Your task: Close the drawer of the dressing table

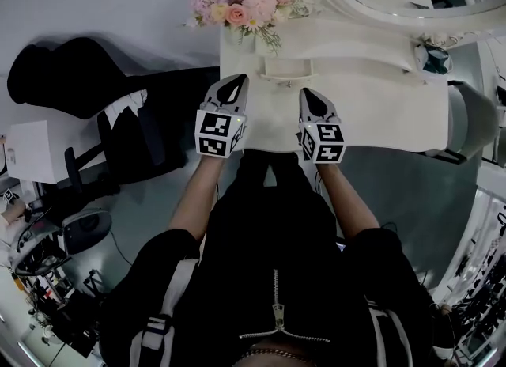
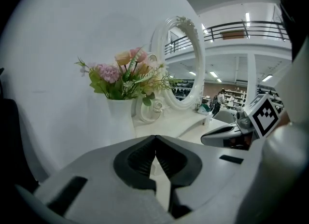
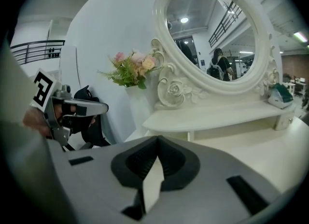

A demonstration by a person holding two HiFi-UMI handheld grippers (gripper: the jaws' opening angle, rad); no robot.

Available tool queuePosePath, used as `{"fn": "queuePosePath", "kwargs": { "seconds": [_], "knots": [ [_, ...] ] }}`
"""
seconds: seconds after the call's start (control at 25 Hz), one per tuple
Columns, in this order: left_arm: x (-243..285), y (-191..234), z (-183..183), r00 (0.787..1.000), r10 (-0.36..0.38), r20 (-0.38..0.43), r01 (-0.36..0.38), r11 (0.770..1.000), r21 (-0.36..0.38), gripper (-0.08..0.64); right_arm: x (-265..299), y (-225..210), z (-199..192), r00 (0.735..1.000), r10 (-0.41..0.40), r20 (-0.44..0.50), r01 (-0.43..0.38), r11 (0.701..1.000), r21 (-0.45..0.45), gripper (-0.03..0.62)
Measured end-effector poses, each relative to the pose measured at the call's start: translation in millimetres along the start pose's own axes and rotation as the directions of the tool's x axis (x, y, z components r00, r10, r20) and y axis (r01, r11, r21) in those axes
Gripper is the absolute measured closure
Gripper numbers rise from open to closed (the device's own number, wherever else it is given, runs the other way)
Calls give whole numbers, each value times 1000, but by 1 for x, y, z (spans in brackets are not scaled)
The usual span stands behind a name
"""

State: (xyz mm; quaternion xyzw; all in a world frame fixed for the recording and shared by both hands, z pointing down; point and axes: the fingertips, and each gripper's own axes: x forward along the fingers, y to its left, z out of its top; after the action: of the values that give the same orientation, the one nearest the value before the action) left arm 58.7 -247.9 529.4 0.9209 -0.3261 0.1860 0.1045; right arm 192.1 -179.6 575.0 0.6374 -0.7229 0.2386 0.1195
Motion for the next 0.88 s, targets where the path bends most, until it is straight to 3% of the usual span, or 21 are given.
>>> {"fn": "queuePosePath", "kwargs": {
  "seconds": [0.44, 0.88],
  "knots": [
    [-9, 1, -15, 1000, 7, -17, -7, 1000, -18, 554, 11, 8, -35, 993, 16, -114, -14, 1000, 18, 485],
    [-23, 17, -23, 998, 56, -24, -57, 998, -40, 554, 48, 6, -70, 963, 32, -267, -5, 995, 103, 416]
  ]
}}
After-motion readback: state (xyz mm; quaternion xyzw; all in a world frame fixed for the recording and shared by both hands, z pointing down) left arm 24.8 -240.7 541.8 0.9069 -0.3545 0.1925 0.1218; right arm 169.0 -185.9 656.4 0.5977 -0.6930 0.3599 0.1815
